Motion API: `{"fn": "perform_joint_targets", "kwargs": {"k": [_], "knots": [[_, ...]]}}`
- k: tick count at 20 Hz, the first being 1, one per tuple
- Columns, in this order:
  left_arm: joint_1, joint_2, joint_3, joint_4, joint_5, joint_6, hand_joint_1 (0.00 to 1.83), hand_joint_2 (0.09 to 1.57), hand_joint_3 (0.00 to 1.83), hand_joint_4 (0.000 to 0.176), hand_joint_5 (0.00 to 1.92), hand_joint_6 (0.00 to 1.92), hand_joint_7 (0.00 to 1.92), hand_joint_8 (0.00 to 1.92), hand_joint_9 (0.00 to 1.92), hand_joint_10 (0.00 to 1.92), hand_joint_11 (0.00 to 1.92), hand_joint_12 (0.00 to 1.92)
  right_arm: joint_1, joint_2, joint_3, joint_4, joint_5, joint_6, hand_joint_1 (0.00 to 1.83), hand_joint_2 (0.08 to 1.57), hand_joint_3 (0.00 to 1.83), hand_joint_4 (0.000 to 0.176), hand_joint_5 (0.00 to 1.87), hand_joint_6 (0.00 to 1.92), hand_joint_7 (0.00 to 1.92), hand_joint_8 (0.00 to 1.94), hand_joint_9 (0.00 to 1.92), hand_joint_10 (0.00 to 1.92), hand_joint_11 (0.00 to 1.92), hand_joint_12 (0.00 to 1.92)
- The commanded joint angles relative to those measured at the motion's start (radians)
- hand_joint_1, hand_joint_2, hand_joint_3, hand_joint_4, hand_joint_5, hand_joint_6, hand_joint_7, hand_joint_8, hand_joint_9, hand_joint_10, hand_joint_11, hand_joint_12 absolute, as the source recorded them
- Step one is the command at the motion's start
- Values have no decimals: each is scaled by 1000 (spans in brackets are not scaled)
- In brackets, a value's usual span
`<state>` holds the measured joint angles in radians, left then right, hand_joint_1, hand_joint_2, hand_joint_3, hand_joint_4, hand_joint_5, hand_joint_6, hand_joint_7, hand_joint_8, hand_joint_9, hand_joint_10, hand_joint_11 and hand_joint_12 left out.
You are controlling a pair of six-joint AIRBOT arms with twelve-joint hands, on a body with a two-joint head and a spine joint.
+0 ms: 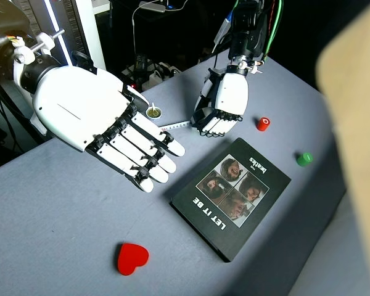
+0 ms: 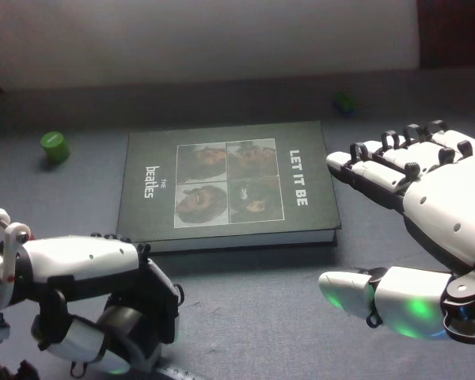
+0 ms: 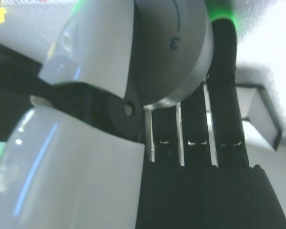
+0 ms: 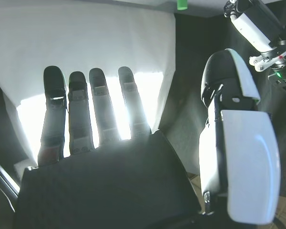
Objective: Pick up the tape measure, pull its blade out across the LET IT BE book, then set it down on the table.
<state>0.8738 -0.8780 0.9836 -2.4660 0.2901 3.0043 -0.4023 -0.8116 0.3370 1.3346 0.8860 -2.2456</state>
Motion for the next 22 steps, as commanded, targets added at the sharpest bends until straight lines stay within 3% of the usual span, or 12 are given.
{"fn": "perform_joint_targets", "kwargs": {"k": [1, 9, 13, 16, 19, 22], "knots": [[-15, 8, -1, -18, 62, -3, 1373, 1123, 0, 0, 1005, 764, 971, 1077, 803, 1390, 705, 1377, 15, 5, -6, -73, 45, 7, 155, 1099, 5, 80, 91, 0, 65, 0, 98, 0, 0, 772], [-159, 57, 2, -2, -30, -4, 1374, 1124, 0, 0, 971, 806, 982, 1061, 818, 1380, 719, 1367, 17, 5, -5, -161, 66, 28, 146, 1109, 2, 71, 97, 1, 108, 6, 113, 3, 0, 785], [-176, 79, -4, -38, -34, -4, 1374, 1123, 0, 0, 976, 805, 980, 1070, 820, 1367, 687, 1359, 17, 5, -4, -238, 68, 28, 157, 1105, 0, 61, 112, 4, 139, 9, 133, 7, 0, 806], [-243, 105, -26, -42, -132, -4, 1375, 1124, 0, 0, 975, 807, 978, 1073, 818, 1368, 701, 1370, 20, 4, 0, -355, 67, 27, 250, 1103, 1, 43, 147, 8, 190, 9, 181, 11, 0, 888], [-339, 118, -33, -25, -193, -4, 1374, 1131, 0, 0, 945, 825, 969, 1104, 814, 1377, 727, 1380, 26, -5, 18, -446, 46, 23, 517, 1077, 0, 0, 202, 14, 230, 9, 230, 15, 0, 926], [-438, 110, -39, -29, -310, -4, 1373, 1135, 1, 0, 909, 869, 976, 1098, 813, 1380, 718, 1382, 55, -38, 59, -438, 11, 4, 693, 1033, 0, 0, 338, 7, 372, 3, 409, 12, 136, 1000]]}}
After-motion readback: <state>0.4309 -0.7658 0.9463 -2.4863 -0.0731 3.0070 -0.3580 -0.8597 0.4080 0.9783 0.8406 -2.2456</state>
